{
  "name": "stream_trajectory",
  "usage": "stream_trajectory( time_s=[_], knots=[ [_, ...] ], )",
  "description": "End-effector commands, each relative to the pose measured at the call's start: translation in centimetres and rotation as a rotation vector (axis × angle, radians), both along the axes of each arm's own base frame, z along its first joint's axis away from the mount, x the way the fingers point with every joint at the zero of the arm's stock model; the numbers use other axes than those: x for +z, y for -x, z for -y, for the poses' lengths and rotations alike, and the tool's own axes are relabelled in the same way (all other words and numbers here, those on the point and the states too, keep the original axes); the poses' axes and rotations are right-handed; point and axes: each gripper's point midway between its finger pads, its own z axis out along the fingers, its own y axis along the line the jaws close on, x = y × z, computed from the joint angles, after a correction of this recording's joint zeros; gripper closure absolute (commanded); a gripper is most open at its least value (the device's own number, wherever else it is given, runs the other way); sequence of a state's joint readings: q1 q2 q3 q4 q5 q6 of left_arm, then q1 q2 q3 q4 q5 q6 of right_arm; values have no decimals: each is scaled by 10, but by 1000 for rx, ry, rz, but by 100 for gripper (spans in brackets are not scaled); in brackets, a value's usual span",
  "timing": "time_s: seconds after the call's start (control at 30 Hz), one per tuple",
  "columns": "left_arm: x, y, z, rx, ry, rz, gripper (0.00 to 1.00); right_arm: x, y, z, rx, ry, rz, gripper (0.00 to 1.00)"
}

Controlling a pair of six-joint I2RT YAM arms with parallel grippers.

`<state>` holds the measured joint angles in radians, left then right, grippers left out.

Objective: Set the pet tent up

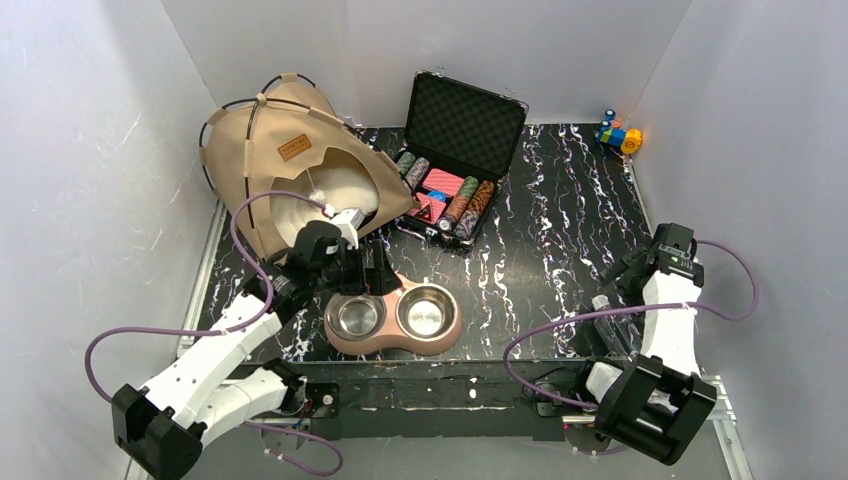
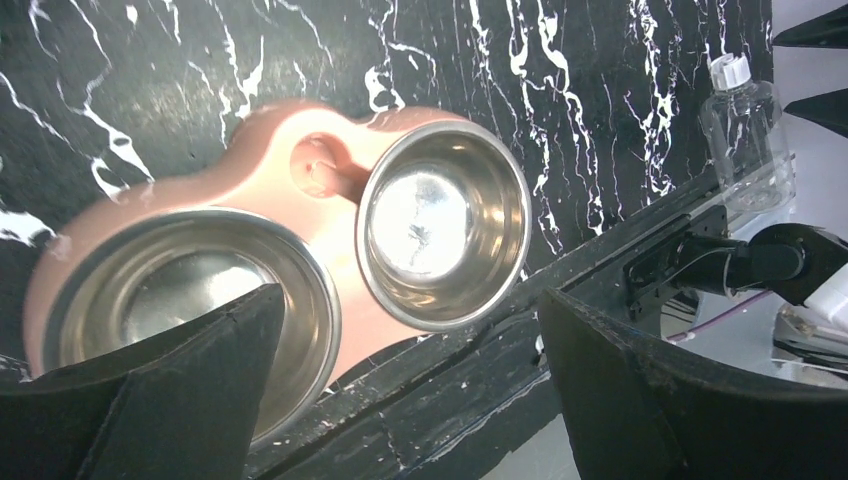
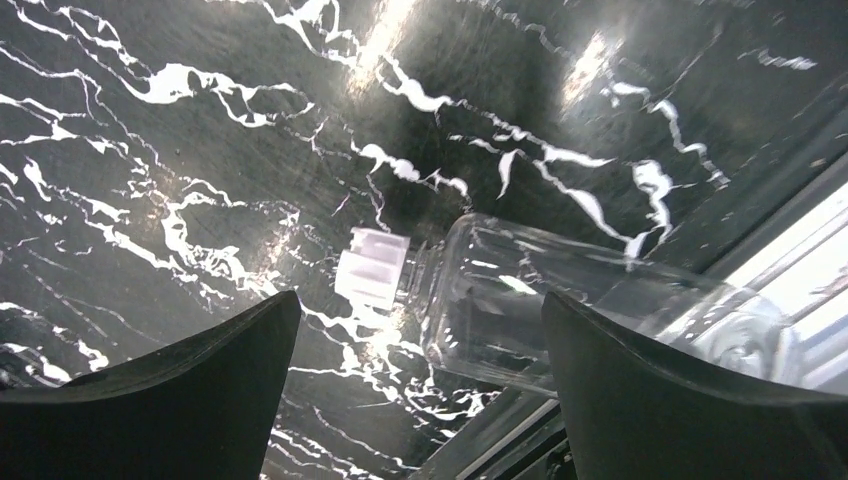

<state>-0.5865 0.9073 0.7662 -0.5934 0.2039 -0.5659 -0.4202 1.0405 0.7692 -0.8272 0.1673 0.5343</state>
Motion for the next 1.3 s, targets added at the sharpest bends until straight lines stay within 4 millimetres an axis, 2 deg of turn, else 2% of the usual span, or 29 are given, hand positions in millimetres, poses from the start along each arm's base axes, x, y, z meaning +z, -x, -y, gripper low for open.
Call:
stream_trajectory(
  time_s=[0.0, 0.23, 0.4, 0.53, 0.6, 0.67, 0.73, 0.9, 1.03, 1.13, 1.27],
  knots=[
    [24, -10, -7, -56, -86, 101, 1, -4, -4, -18, -48, -105, 54, 2],
    [51, -49, -21, -33, -236, 237, 0, -28, 1, -54, -41, -270, 100, 2],
    [48, -72, -32, 24, -303, 304, 1, -26, 5, -69, 22, -263, 96, 4],
    [36, -80, -39, 61, -338, 329, 1, -2, 12, -58, 41, -47, 59, 2],
    [29, -80, -45, 74, -358, 346, 0, 8, 16, -48, -14, 12, 60, 2],
    [28, -79, -52, 92, -381, 346, 0, 15, 23, -33, -105, 74, 53, 2],
    [27, -76, -54, 96, -376, 354, 0, 21, 41, -23, -235, 102, 7, 2],
    [34, -74, -61, 123, -377, 381, 1, 38, 63, -2, -483, 74, 29, 2],
    [36, -72, -58, 113, -360, 378, 1, 29, 90, 7, -683, 16, -4, 4],
    [37, -71, -56, 108, -349, 378, 1, 13, 101, 0, -753, -68, -55, 4],
    [39, -70, -58, 116, -348, 386, 1, 0, 117, -6, -788, -84, -154, 4]
  ],
)
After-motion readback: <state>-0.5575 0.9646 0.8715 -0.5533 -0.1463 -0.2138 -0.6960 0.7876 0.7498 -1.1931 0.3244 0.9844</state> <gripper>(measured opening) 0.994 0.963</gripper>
